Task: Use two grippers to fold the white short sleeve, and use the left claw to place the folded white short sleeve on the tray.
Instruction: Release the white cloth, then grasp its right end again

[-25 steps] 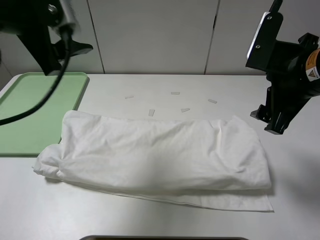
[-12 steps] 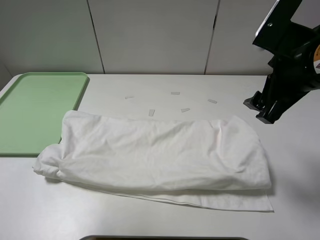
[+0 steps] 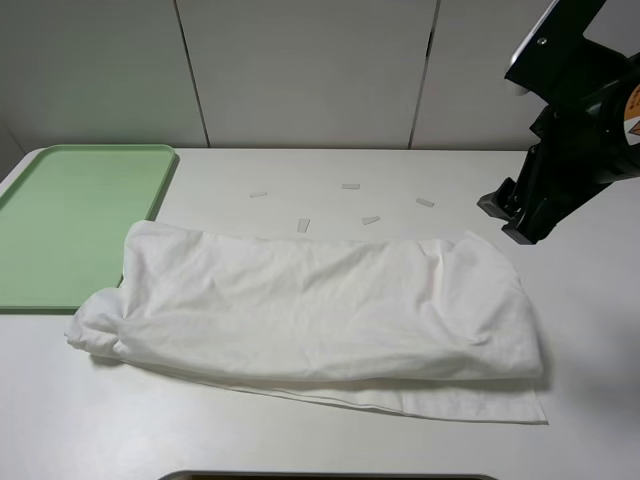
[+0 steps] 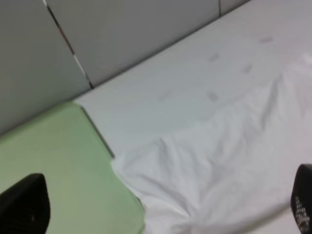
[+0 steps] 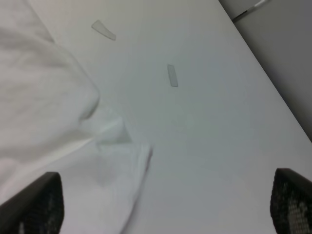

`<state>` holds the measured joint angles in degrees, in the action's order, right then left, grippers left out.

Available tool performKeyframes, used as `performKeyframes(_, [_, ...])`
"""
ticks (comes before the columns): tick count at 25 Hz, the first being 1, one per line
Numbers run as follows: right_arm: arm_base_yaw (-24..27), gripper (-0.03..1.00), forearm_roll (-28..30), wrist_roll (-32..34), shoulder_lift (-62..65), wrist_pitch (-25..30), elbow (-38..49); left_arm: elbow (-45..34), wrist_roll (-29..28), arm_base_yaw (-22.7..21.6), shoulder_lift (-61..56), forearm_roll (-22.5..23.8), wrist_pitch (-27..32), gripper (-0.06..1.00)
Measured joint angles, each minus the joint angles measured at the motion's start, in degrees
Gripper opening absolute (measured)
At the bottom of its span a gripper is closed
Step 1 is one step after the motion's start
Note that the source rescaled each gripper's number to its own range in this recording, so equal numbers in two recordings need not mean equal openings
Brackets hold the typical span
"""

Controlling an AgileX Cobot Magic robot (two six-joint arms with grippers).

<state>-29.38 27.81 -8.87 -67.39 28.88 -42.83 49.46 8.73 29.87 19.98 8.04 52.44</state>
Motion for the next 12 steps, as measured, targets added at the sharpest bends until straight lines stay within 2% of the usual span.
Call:
performKeyframes(6, [0.00,0.93,-0.09,0.00,0.00,0.00,0.00,-2.98,-8.02,0.00,-3.78,0.24,3.19,1.00])
performKeyframes(12, [0.00,0.93,-0.66,0.00,0.00,0.00,0.00,-8.53,-9.20,0.00,-8.81,0.24,3.71,1.00])
